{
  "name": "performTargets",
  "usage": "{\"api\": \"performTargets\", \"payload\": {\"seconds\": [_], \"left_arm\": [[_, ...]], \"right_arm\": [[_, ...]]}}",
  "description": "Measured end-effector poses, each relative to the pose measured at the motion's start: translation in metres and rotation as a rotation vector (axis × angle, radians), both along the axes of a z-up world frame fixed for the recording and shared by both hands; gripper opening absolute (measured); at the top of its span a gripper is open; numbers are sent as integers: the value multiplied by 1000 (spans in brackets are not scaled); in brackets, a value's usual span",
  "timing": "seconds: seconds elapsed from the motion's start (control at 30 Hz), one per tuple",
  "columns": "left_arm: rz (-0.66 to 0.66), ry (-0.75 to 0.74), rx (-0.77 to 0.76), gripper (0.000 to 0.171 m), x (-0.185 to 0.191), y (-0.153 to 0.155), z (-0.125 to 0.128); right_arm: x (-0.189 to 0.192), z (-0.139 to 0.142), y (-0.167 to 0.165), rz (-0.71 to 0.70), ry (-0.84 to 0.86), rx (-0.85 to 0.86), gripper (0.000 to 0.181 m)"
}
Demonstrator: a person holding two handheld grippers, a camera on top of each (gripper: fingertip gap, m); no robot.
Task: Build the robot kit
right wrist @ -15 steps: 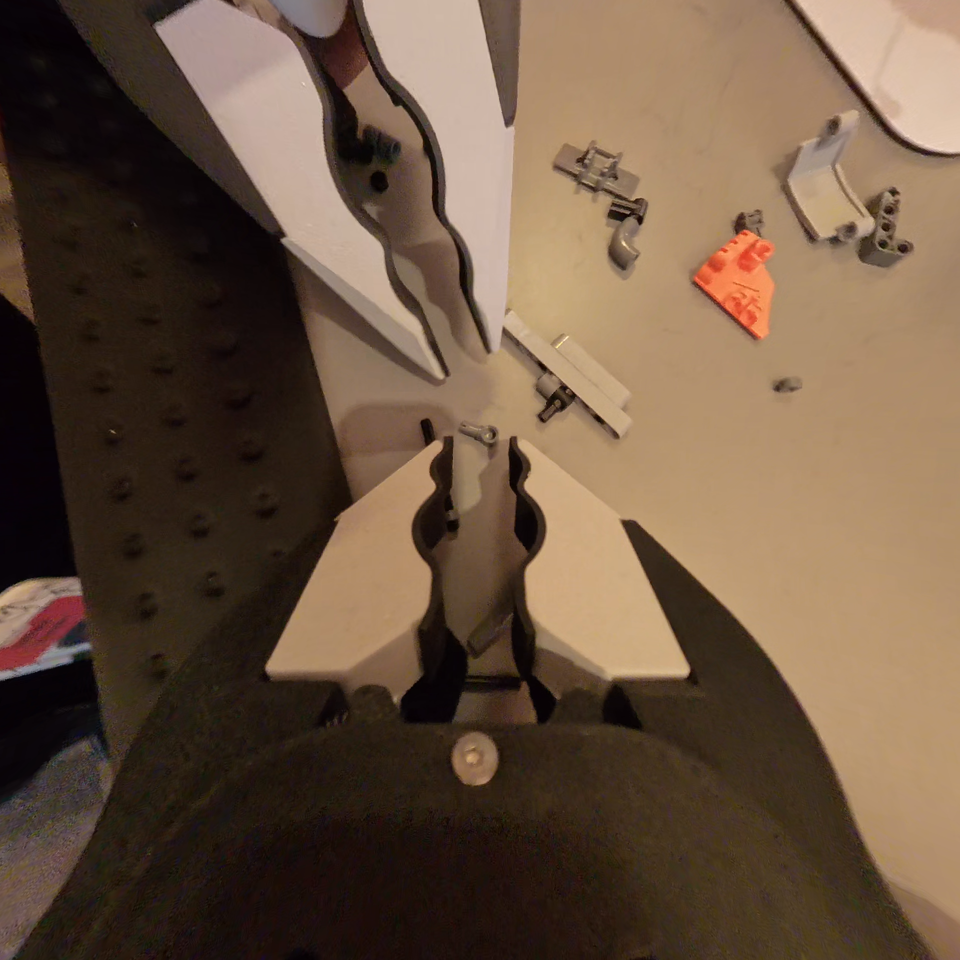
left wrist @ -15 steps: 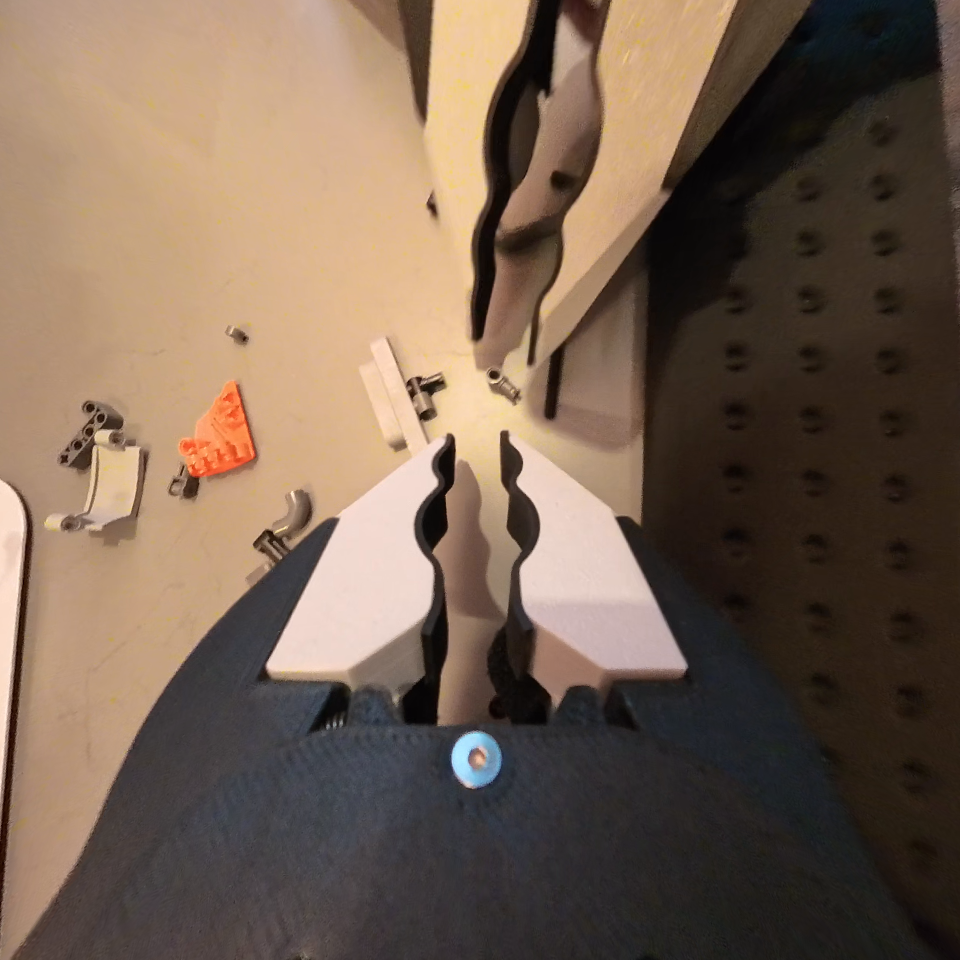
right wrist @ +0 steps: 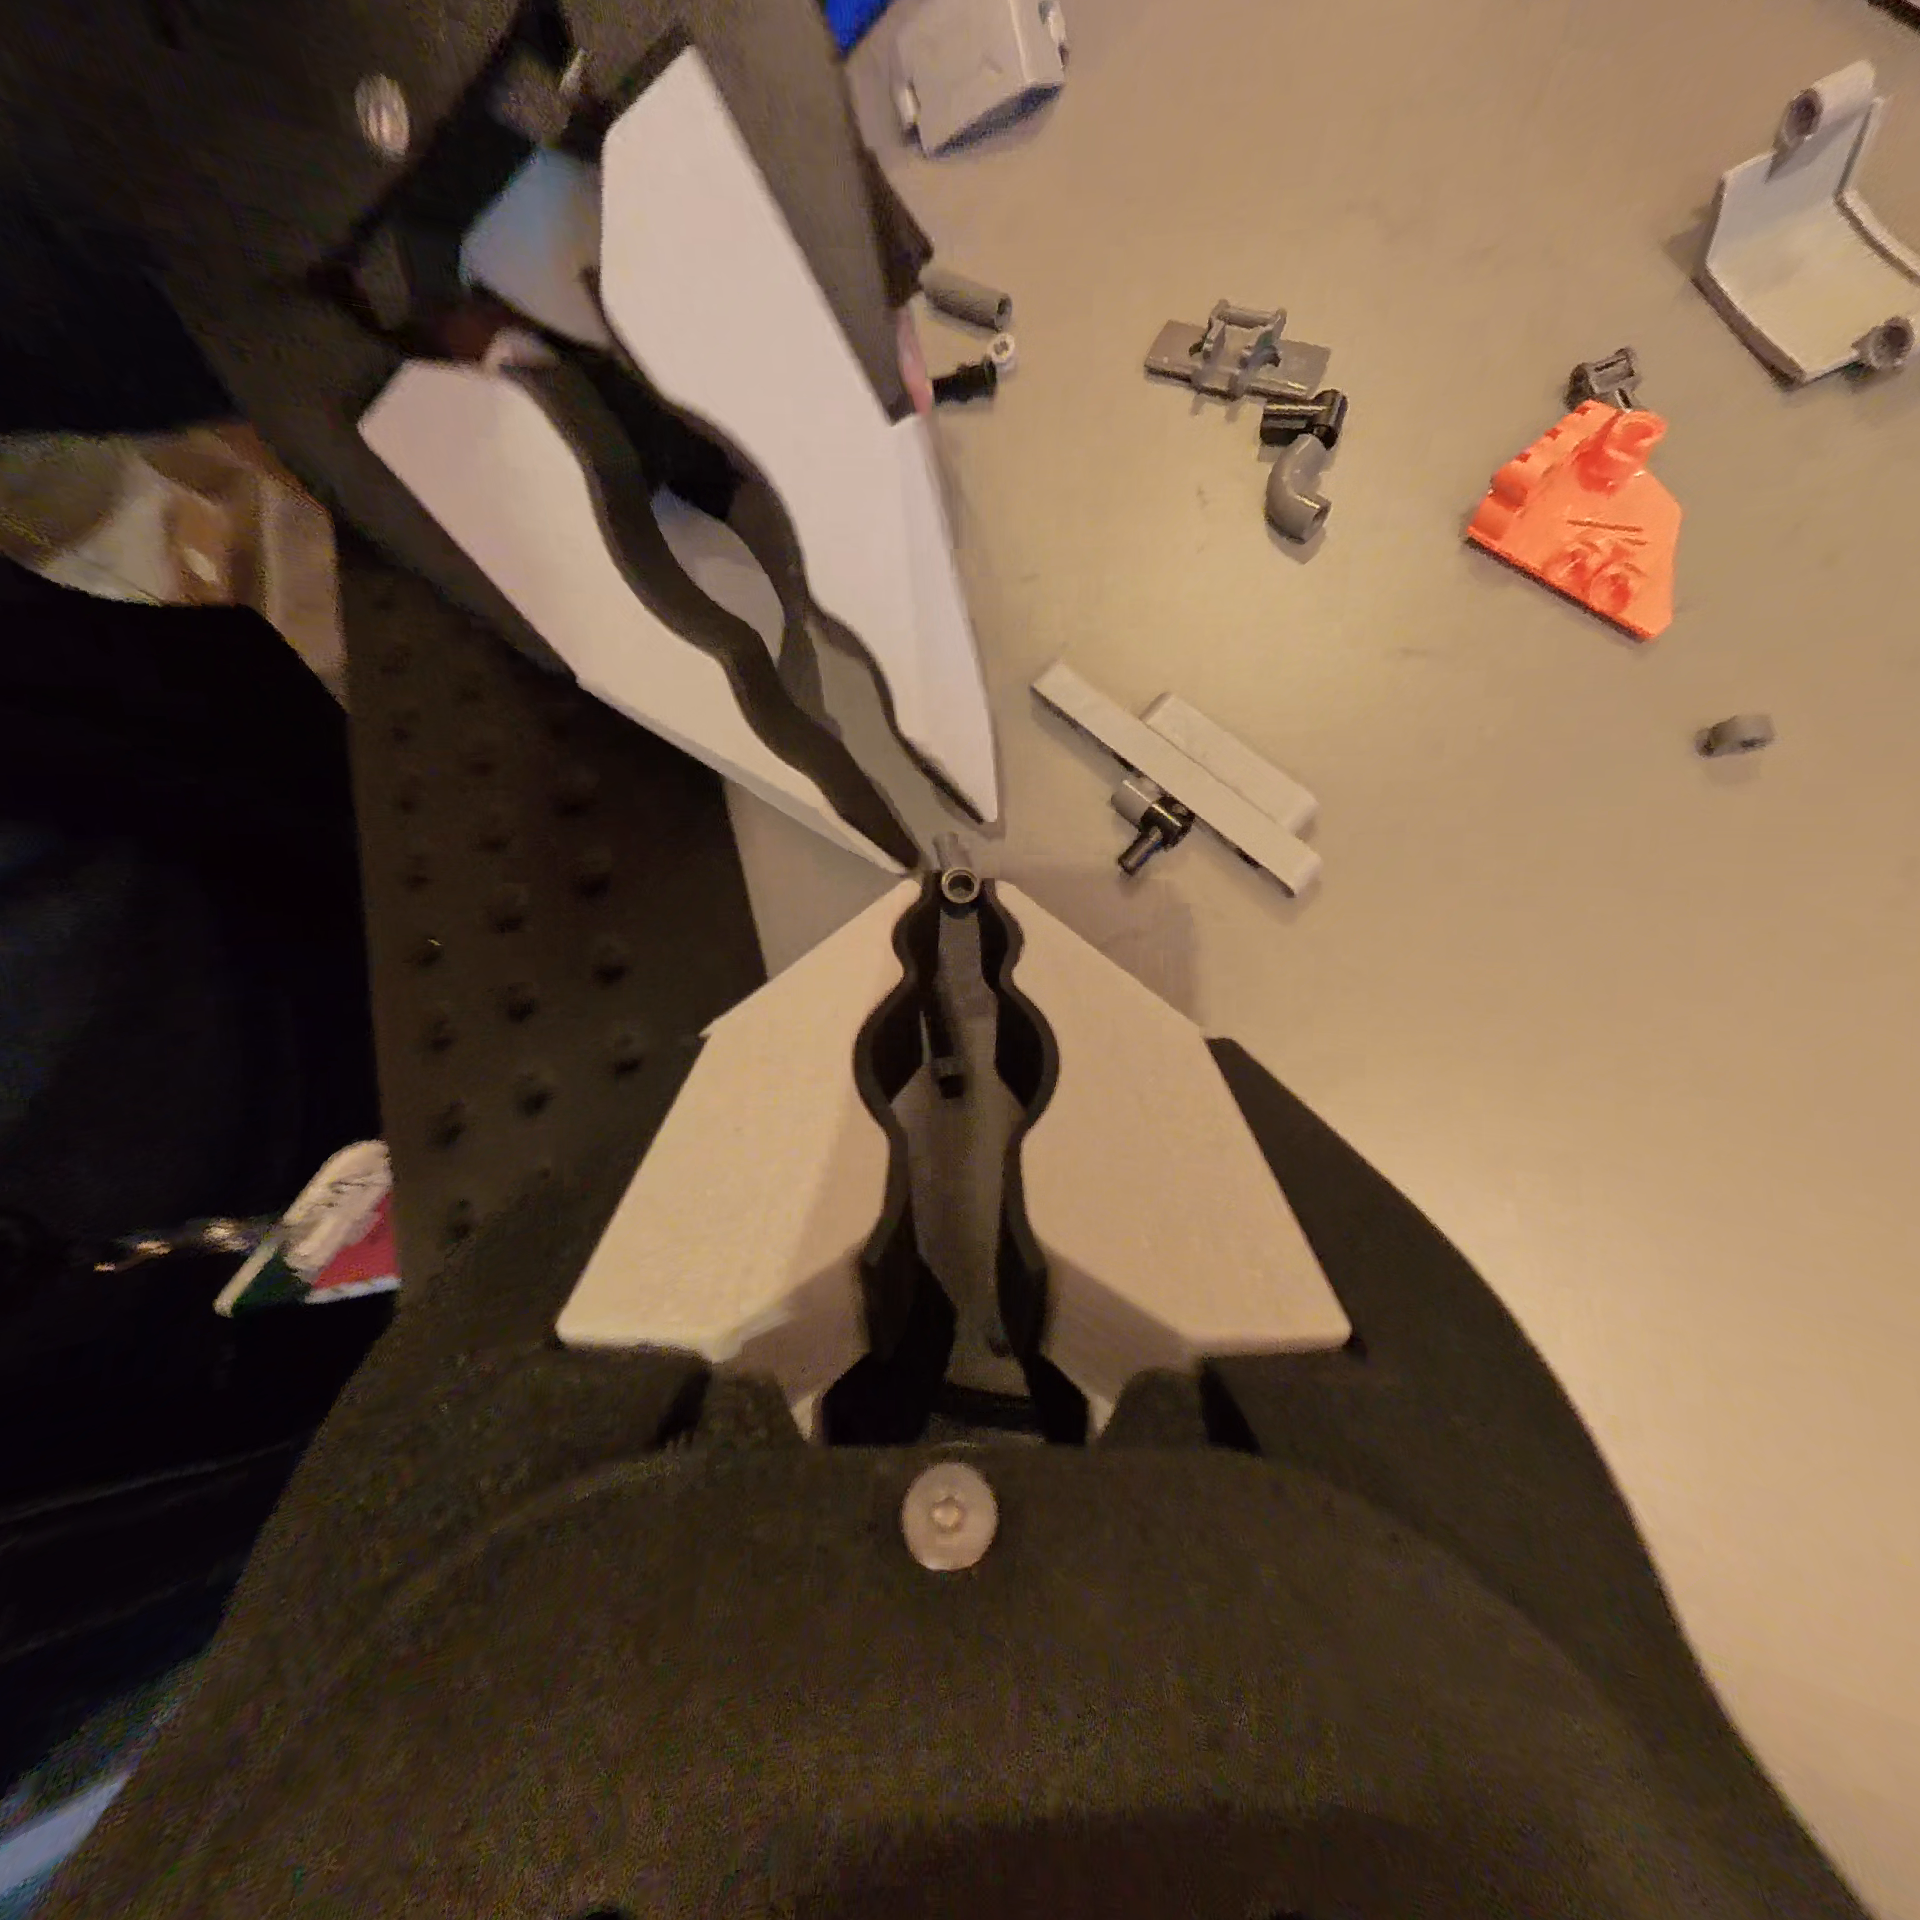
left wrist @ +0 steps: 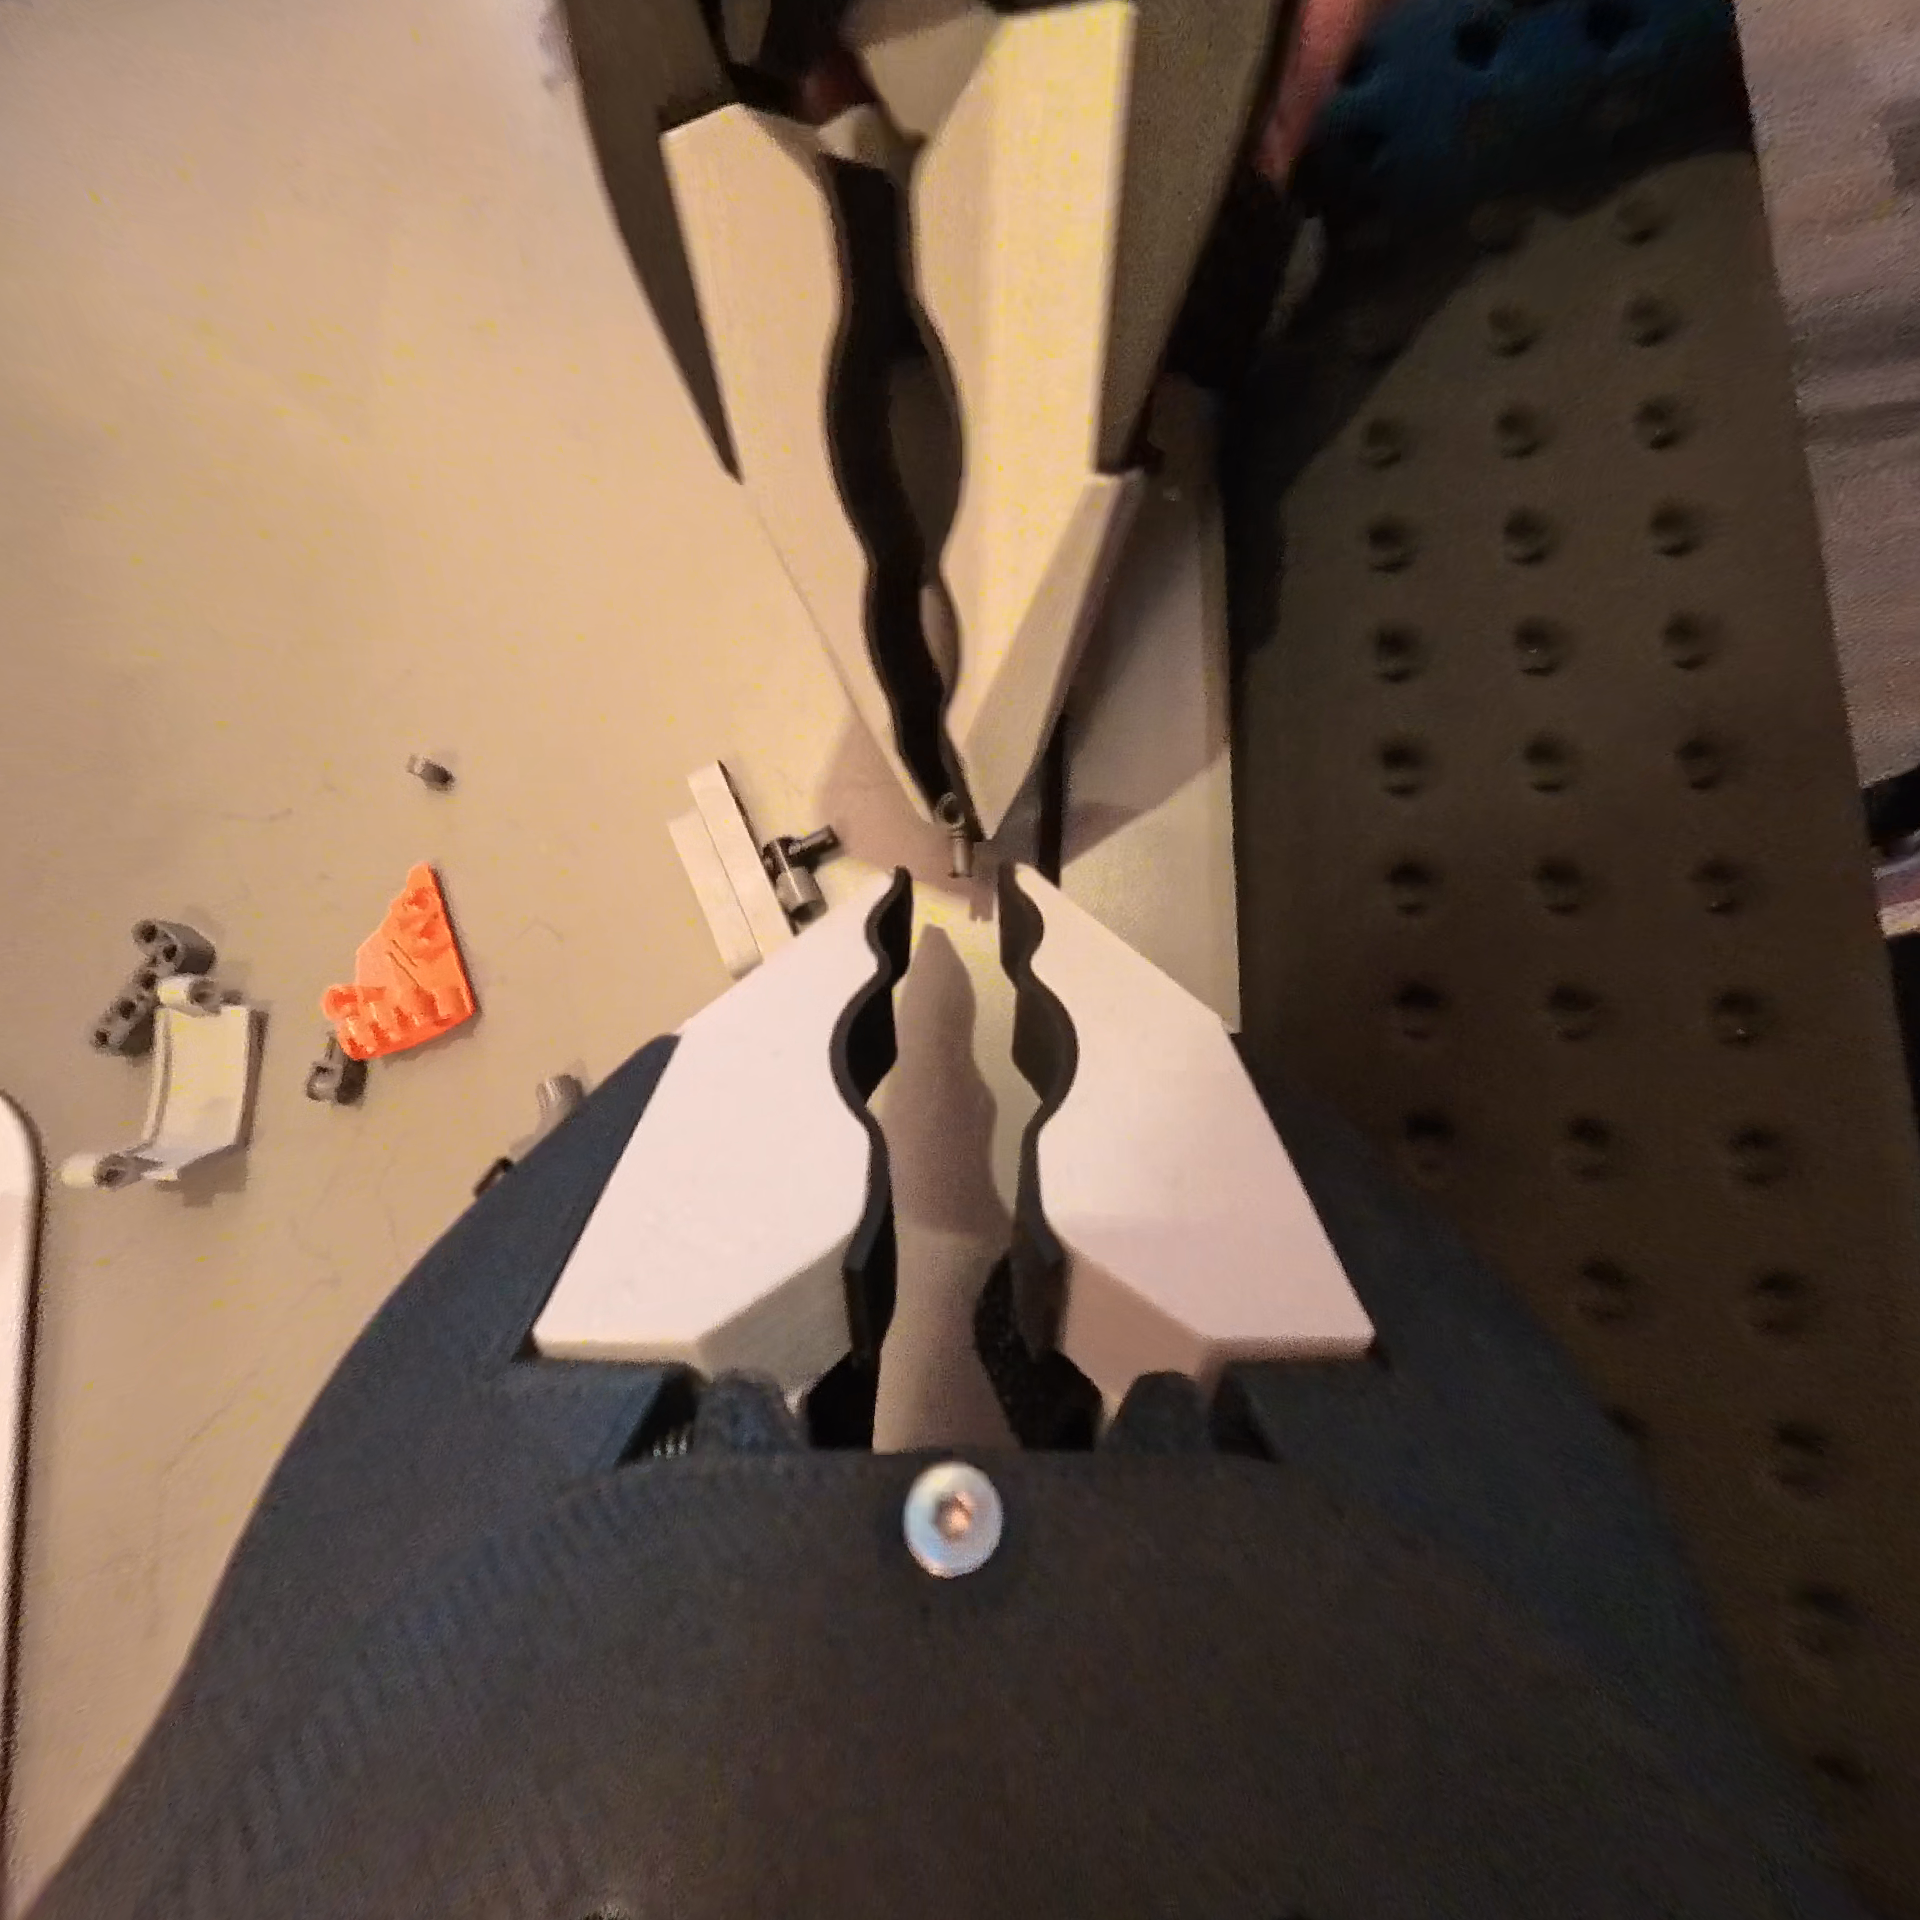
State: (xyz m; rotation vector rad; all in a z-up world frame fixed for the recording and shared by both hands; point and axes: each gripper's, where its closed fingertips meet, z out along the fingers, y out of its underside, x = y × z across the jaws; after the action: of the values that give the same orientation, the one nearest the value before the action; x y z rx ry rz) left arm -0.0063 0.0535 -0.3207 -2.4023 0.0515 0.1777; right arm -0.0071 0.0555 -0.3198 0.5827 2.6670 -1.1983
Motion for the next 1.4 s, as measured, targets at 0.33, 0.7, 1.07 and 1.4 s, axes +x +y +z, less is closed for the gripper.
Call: {"api": "performTargets", "payload": {"seconds": [0.33, 0.7, 1.07, 1.4], "left_arm": [[-71, 13, 44, 3, 4, 8, 16], [-100, -246, 99, 3, 9, 5, 28], [-125, -315, 121, 3, 13, 8, 27], [-101, -384, 143, 3, 4, 11, 20]], "right_arm": [[-2, 27, 8, -6, 135, -49, 16], [7, 34, 5, 139, 559, 141, 12], [11, 32, 1, 137, 488, 117, 0], [2, 22, 10, 38, 366, 67, 12]]}}
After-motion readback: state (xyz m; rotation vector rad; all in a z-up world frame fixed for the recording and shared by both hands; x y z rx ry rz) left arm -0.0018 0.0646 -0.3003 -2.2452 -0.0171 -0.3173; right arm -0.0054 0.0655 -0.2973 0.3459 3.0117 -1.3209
